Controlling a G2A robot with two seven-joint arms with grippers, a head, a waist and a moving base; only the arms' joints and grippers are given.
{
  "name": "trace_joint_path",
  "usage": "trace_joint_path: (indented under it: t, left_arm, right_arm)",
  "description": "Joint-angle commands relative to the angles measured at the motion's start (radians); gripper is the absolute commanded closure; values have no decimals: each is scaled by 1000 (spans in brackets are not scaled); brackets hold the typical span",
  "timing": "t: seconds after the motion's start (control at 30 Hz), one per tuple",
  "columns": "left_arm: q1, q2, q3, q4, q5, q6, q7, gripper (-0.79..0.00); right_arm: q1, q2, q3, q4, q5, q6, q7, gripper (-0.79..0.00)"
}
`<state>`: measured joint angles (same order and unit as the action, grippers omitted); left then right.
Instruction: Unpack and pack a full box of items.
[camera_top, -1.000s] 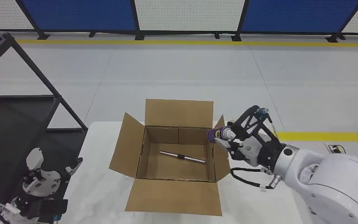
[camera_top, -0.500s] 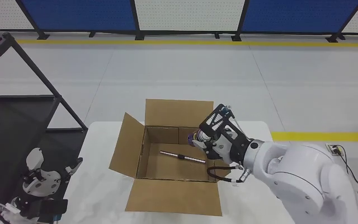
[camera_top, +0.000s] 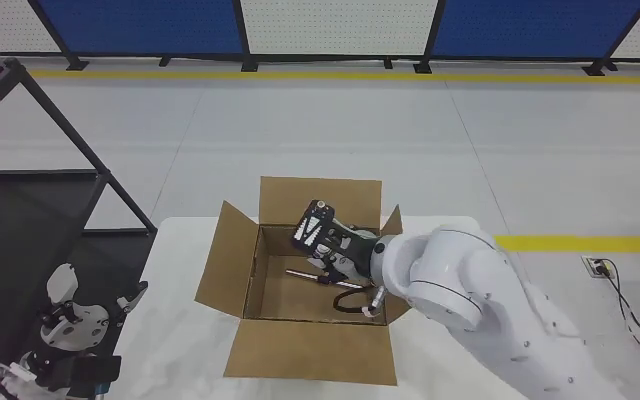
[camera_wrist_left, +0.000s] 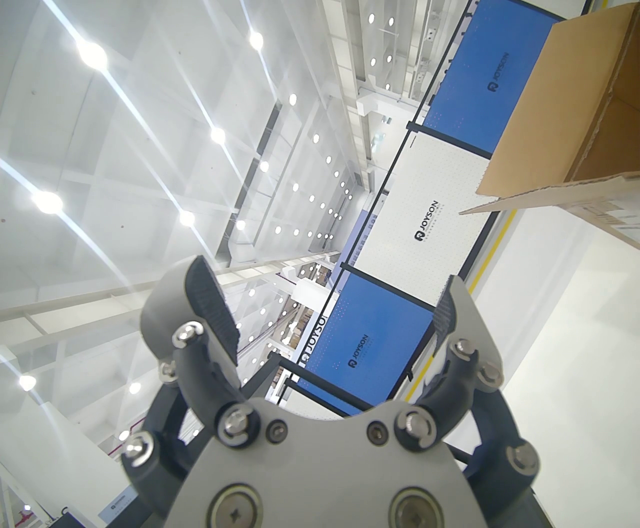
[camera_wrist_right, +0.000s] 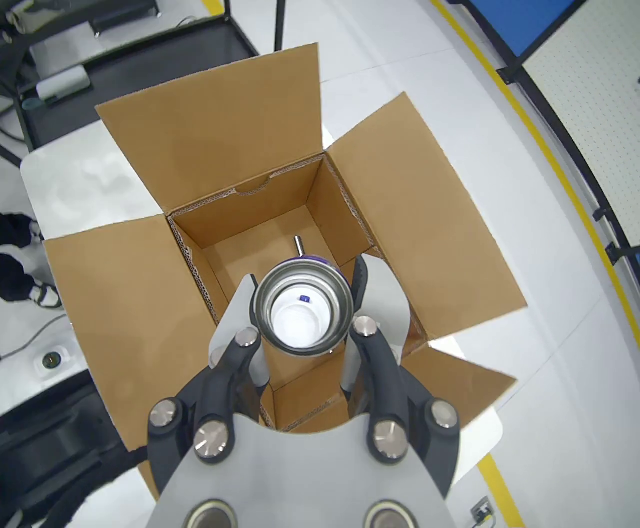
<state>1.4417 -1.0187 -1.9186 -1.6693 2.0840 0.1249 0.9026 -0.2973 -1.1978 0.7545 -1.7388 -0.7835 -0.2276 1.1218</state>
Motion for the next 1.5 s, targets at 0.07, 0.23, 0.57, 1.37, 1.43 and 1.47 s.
trace_joint_path:
  t: [0.07,0.23,0.57,1.37,1.43,1.47]
  left_arm:
    - [0,0,0,0,0,0,0,-785]
    - [0,0,0,0,0,0,0,-785]
    - [0,0,0,0,0,0,0,-785]
    - [0,0,0,0,0,0,0,-785]
    - [0,0,0,0,0,0,0,-785]
    - [0,0,0,0,0,0,0,-785]
  right_arm:
    - [108,-61,-140,203,69,-83,-54,0]
    - [172,-128,-243,379,130,-109,-96,0]
    - [189,-231,-358,601,158,-40,-136,0]
    - [166,-287,-418,696,56,-15,-200,0]
    - [156,-293,-427,729,24,-70,-260,0]
    - [152,-297,-428,745,12,-73,-276,0]
